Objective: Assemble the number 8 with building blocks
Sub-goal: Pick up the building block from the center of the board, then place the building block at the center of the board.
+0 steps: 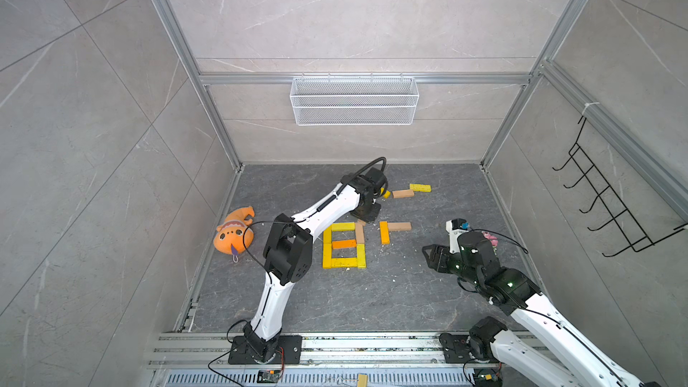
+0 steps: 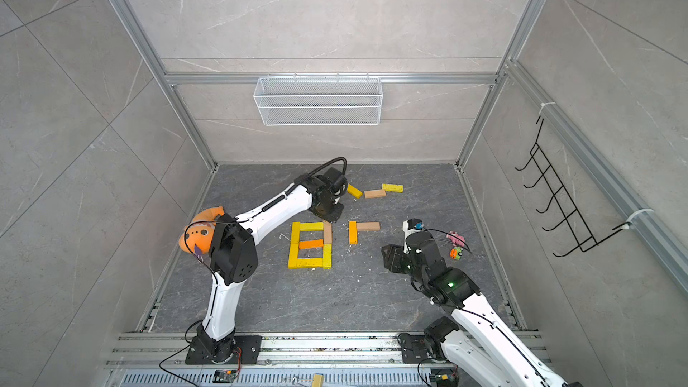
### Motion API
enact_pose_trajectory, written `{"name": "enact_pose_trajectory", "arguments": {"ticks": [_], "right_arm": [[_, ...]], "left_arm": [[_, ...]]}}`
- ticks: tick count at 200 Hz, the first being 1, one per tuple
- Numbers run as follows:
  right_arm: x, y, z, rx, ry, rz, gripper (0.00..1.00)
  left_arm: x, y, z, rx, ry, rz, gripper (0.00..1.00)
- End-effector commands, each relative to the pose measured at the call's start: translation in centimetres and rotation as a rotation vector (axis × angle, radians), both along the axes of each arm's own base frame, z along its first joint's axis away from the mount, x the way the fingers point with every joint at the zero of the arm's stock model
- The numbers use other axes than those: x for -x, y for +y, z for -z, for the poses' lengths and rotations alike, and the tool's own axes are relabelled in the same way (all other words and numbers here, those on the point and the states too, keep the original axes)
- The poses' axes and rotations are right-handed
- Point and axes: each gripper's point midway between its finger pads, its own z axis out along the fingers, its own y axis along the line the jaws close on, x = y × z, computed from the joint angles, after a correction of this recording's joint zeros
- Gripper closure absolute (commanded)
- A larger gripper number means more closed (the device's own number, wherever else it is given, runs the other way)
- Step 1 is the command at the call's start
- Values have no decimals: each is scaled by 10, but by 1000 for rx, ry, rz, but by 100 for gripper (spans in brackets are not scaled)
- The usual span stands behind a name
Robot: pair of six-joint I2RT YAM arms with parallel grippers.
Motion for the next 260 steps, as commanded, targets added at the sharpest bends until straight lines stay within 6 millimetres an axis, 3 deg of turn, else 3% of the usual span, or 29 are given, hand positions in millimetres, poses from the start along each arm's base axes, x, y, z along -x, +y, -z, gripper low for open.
{"name": "enact_pose_trajectory", "arguments": {"ticks": [1, 39, 79, 108, 134, 136, 140, 188, 190, 193, 212, 260], "right_arm": [[13, -23, 9, 22, 50, 118, 35], [26, -48, 20, 71, 70, 209, 35], [29, -48, 20, 68, 78, 205, 36], [29, -49, 19, 69, 71, 207, 36], [29, -50, 19, 78, 67, 210, 36], [29, -50, 19, 78, 68, 210, 36], [29, -50, 20, 79, 69, 209, 36], [29, -43, 28, 74, 100, 177, 39], [29, -42, 27, 71, 97, 173, 39], [29, -41, 27, 68, 95, 168, 40], [27, -34, 25, 52, 91, 137, 41], [21, -20, 28, 33, 101, 80, 44]], "left_arm": [[33, -30, -4, 72, 35, -36, 80], [72, -82, 17, 128, 62, -48, 79], [97, -124, 46, 154, 127, -44, 78], [105, -140, 65, 183, 173, -60, 77], [108, -151, 64, 232, 190, -71, 75], [109, -150, 76, 214, 202, -75, 75], [110, -151, 80, 213, 210, -77, 74], [116, -155, 86, 253, 241, -72, 57], [115, -156, 73, 276, 229, -68, 57], [115, -156, 69, 286, 226, -66, 56], [115, -152, 57, 321, 210, -56, 49], [114, -122, 12, 420, 115, 2, 49]]}}
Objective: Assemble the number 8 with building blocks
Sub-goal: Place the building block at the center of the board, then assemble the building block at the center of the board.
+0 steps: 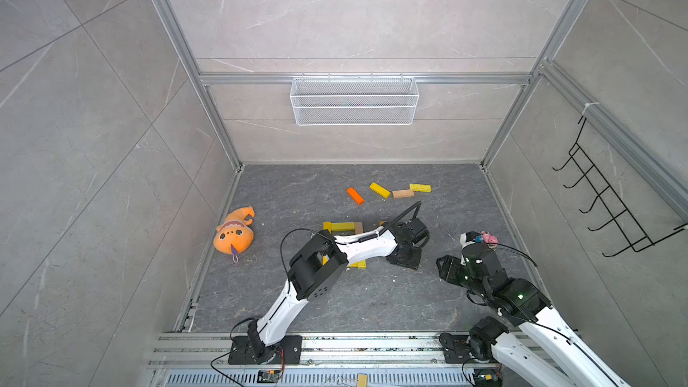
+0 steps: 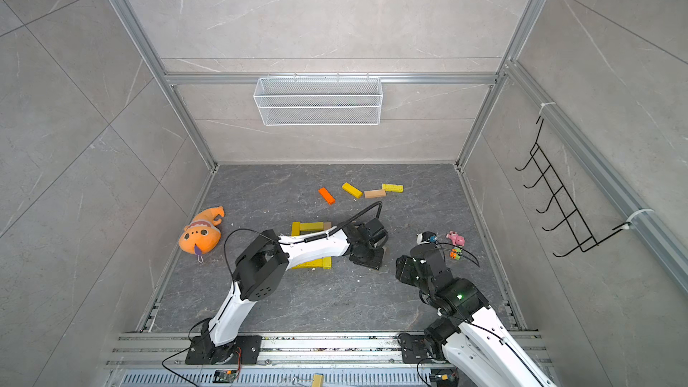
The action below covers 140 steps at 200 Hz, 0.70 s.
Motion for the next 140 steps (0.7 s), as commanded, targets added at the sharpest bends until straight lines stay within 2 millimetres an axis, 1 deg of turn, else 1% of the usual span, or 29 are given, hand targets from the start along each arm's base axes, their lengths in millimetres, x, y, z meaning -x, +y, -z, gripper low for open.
{"name": "enact_pose_trajectory", "arguments": {"ticks": [1, 20, 26, 42, 64, 86, 92, 96, 97, 99, 111, 135, 140], "right_arm": [[-5, 10, -1, -22, -19, -42, 44], [-12, 15, -2, -34, -35, -44, 45], [-13, 17, 1, -34, -24, -48, 45], [-20, 26, 7, -38, 7, -63, 45], [-31, 36, 20, -28, 52, -79, 43], [-40, 43, 34, 1, 109, -96, 41], [-43, 46, 39, 3, 123, -103, 41], [-44, 49, 43, 2, 134, -110, 41], [-44, 49, 44, 3, 137, -110, 41], [-45, 50, 45, 3, 139, -113, 41], [-48, 55, 57, 15, 167, -124, 41], [-57, 58, 79, 65, 222, -133, 40], [-58, 59, 82, 70, 227, -135, 40]], "left_arm": [[-12, 1, -69, 163, -121, 31, 49], [-4, 15, -90, 207, -173, 91, 49], [-2, 20, -97, 223, -190, 106, 49], [6, 35, -109, 252, -216, 133, 49], [15, 56, -117, 294, -238, 141, 49], [16, 77, -126, 337, -272, 110, 49], [16, 84, -126, 344, -280, 94, 48], [15, 87, -128, 354, -288, 85, 47], [15, 88, -131, 363, -294, 85, 47], [14, 90, -129, 362, -295, 81, 46], [12, 100, -132, 391, -313, 55, 42], [2, 121, -138, 431, -332, -8, 28], [1, 124, -137, 433, -333, -18, 24]]}}
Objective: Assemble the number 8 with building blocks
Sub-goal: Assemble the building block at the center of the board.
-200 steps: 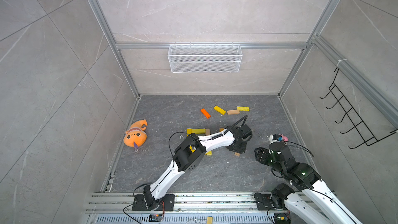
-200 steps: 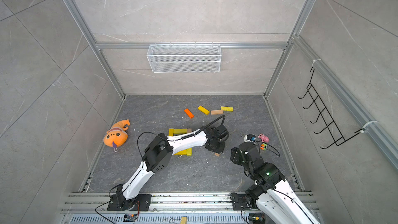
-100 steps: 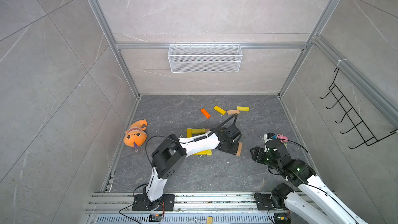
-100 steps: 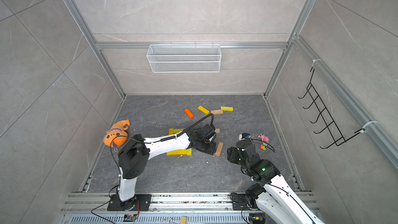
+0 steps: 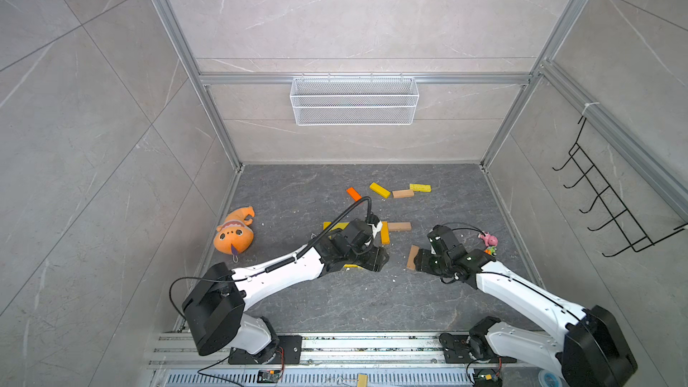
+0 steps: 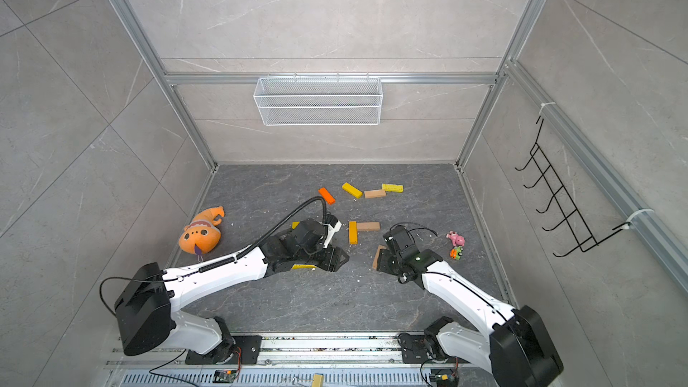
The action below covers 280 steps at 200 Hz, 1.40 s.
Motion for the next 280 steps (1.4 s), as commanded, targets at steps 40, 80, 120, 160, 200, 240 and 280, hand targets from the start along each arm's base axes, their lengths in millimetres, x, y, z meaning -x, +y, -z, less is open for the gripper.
{"name": "enact_pose_trajectory", "arguments": {"ticks": [40, 80, 120, 160, 200, 240, 280], "right_arm": [[-31, 15, 17, 74, 11, -54, 41], [-37, 17, 29, 108, 46, -72, 42], [-41, 16, 38, 140, 64, -76, 45], [-45, 8, 43, 214, 80, -72, 55], [-45, 0, 40, 246, 85, -99, 63], [-58, -5, 30, 120, 69, -108, 72], [-85, -8, 20, 188, 65, -143, 73]], "left_arm": [[-16, 13, -32, 125, -96, -57, 0], [-18, 19, -36, 116, -120, -72, 0], [-20, 22, -39, 92, -140, -70, 0], [-21, 22, -38, 87, -141, -70, 3], [-20, 22, -36, 84, -136, -70, 4], [-18, 23, -32, 80, -132, -70, 5], [-18, 24, -31, 93, -129, -79, 5]]}}
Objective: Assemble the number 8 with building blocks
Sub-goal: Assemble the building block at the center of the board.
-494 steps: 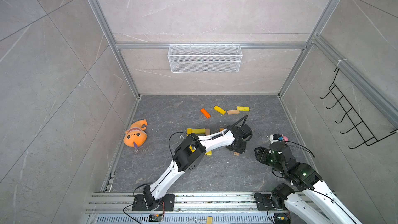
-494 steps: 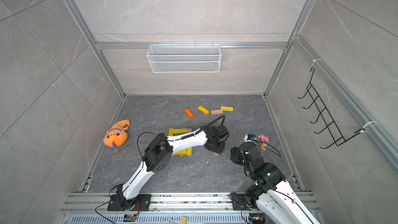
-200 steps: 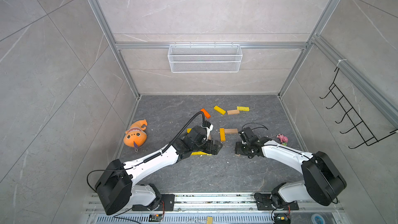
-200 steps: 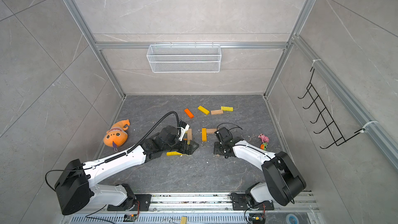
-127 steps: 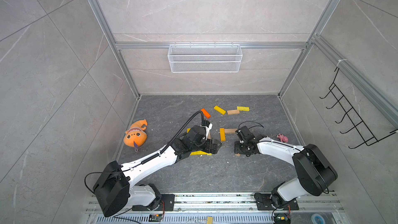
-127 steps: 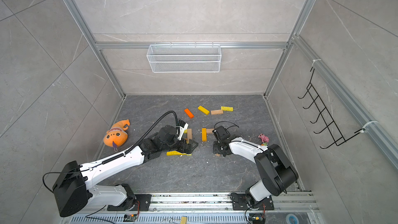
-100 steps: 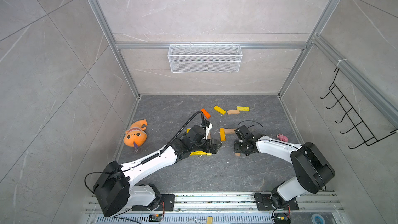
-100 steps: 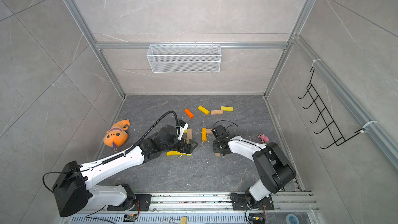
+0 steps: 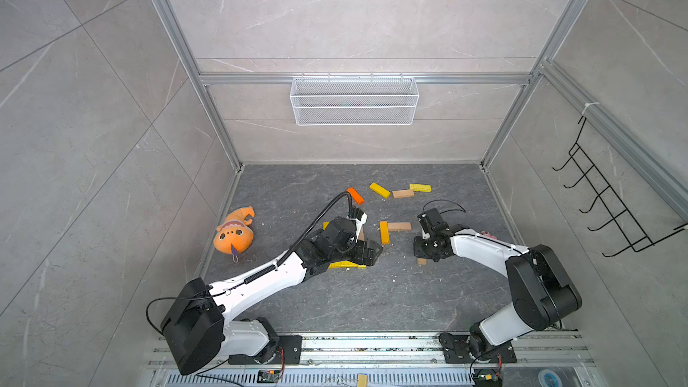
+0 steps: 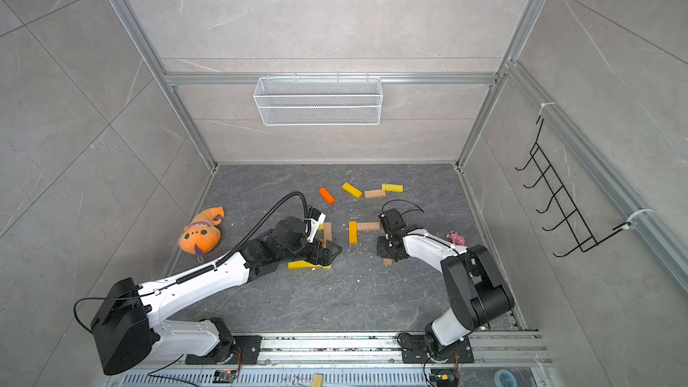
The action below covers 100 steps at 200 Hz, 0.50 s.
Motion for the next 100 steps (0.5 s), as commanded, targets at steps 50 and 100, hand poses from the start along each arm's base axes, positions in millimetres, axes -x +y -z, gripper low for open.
{"name": "enact_pose_trajectory", "arguments": {"ticks": [50, 100], "right_arm": [[-27, -8, -3, 79, 18, -76, 73], [-37, -10, 0, 40, 21, -117, 71]], "left_arm": [[2, 11, -16, 46, -59, -30, 5], [2, 19, -15, 27, -77, -38, 5]]}}
